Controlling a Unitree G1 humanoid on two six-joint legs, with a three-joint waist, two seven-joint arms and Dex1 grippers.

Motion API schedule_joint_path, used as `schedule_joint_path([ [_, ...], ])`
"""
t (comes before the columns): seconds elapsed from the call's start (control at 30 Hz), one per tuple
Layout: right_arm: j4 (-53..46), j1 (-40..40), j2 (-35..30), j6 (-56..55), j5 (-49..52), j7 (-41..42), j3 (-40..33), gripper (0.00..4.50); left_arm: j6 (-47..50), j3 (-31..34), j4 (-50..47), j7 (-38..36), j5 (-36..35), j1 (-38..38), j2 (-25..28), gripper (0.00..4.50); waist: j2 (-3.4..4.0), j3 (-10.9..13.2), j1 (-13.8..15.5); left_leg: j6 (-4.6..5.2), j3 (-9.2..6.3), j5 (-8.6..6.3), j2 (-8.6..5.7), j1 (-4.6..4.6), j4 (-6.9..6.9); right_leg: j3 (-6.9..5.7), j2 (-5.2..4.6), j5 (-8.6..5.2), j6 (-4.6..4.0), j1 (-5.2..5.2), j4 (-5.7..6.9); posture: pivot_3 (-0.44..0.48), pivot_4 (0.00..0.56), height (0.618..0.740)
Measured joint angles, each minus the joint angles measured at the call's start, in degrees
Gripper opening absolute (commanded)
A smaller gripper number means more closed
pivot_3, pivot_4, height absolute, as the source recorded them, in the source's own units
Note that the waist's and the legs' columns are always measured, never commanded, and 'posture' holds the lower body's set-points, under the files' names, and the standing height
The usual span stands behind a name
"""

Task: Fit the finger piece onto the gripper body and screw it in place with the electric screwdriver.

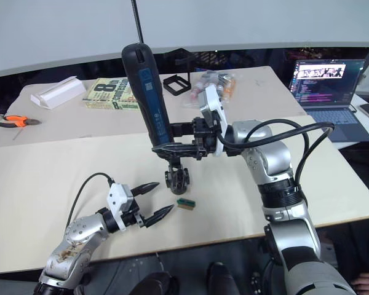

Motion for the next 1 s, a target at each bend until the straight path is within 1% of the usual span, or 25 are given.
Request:
schedule_joint_path([
  [1.0,0.03,0.00,1.82,0.00,-1.17,-0.14,0.10,1.93,0.01,0.00,0.00,0.57,-0.01,-0.02,0.00,4.50,0.00,0.00,0.00,0.00,0.00,0.00,0.00,0.00,0.00,-0.01,0.00,0.00,0.00,0.00,0.00,0.000,0.150,0.740],
])
